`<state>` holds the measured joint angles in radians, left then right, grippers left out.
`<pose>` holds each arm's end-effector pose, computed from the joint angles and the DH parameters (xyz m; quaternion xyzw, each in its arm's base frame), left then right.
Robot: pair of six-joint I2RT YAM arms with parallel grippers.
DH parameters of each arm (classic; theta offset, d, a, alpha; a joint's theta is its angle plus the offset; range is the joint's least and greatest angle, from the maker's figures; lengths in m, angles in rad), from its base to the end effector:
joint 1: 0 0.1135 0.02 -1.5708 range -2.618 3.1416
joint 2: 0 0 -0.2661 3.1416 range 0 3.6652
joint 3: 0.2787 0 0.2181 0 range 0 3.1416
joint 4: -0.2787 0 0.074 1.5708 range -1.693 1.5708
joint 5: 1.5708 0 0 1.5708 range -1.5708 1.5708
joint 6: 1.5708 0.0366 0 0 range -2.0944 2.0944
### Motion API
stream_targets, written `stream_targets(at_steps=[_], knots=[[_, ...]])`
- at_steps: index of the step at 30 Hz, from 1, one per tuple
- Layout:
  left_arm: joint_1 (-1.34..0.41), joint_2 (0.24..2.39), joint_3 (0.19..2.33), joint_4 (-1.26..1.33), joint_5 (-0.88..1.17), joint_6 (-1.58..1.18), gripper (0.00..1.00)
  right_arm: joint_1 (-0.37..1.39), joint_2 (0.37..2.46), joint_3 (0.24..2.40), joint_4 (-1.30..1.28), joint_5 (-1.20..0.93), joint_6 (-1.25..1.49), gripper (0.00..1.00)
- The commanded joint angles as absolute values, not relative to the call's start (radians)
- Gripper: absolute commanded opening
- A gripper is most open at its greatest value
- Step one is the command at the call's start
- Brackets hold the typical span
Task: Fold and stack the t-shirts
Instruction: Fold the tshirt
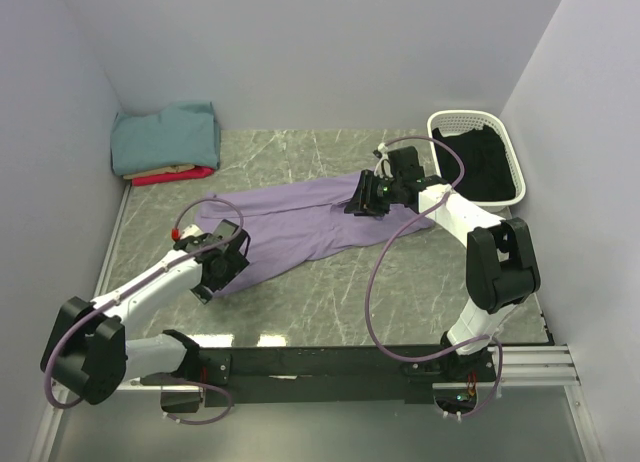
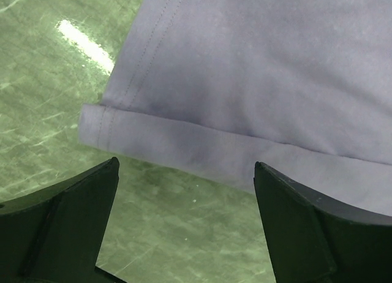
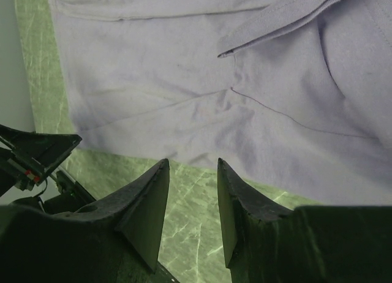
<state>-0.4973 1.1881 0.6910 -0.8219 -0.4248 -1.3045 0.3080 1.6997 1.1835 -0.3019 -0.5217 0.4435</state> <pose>0.1481 -0.0632 0.2091 -0.4052 0.8815 0.0336 0.2402 0.3170 0.1200 0.2489 -0.0337 0.9029 0.3534 0.2423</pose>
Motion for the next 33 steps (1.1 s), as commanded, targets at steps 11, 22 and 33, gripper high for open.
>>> stream_targets(at_steps=[11,22,33], knots=[[-0.502,1.253,0.701,-0.736,-0.41,-1.285,0.84,0.313,1.681,1.172,-0.285,-0.52,0.417,0.45],[-0.503,1.308,0.686,-0.698,-0.393,-1.27,0.64,0.314,1.684,1.17,-0.29,-0.52,0.411,0.45],[-0.505,1.339,0.693,-0.658,-0.37,-1.229,0.01,0.313,1.667,1.173,-0.302,-0.492,0.4,0.45]])
